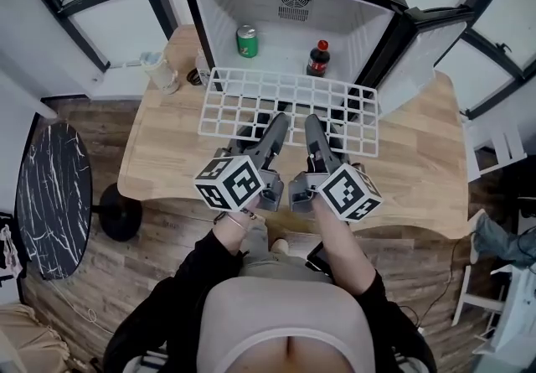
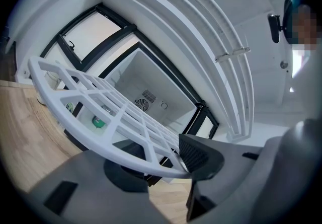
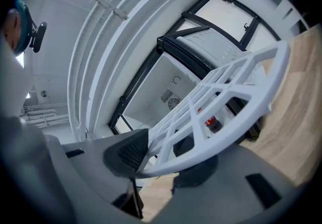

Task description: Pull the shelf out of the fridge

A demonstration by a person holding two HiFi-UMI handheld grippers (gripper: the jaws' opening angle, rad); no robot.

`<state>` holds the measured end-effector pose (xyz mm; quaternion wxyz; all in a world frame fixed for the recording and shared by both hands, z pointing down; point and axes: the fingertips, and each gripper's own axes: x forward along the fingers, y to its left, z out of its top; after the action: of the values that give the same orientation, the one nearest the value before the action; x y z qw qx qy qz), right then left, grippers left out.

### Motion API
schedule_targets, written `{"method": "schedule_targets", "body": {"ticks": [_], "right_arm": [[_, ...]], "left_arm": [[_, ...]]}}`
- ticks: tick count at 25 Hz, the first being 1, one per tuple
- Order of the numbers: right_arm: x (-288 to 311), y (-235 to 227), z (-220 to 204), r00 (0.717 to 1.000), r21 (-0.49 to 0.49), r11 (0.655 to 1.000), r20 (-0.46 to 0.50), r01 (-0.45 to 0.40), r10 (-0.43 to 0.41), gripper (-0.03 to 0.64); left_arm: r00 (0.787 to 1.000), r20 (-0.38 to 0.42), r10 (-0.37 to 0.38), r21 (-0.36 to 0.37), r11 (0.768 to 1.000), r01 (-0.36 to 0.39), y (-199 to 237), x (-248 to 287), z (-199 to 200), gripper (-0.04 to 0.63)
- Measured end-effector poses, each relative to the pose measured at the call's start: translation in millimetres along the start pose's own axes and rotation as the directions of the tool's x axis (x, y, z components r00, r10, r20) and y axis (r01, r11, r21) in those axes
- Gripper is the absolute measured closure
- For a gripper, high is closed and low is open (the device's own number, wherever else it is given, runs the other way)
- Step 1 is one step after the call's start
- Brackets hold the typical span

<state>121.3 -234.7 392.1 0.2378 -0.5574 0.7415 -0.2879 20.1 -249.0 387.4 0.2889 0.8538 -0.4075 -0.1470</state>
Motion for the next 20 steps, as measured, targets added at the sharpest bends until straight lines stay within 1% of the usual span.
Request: {"method": "schedule_targets", "body": {"ticks": [10, 15, 20], "right_arm": [[-47.0, 3.1, 1.4, 1.0, -0.003, 1.0, 0.006, -0.014, 0.014, 0.451], [-57.7, 6.2, 0.3, 1.0, -0.001, 1.0, 0.007, -0.026, 0.026, 0.451], [-66.6, 9.2, 4.5, 1.0, -0.014, 1.0, 0.018, -0.021, 0.021, 0.451]], "left_arm": [[1.0, 0.008, -0.004, 0.006, 1.0, 0.004, -30.6, -28.3, -21.2, 0.41], [1.0, 0.014, 0.0, 0.011, 1.0, 0.0, -37.5, -37.4, -24.6, 0.41], [1.0, 0.015, -0.018, 0.007, 1.0, 0.018, -45.8, -41.0, -26.0, 0.41]]}}
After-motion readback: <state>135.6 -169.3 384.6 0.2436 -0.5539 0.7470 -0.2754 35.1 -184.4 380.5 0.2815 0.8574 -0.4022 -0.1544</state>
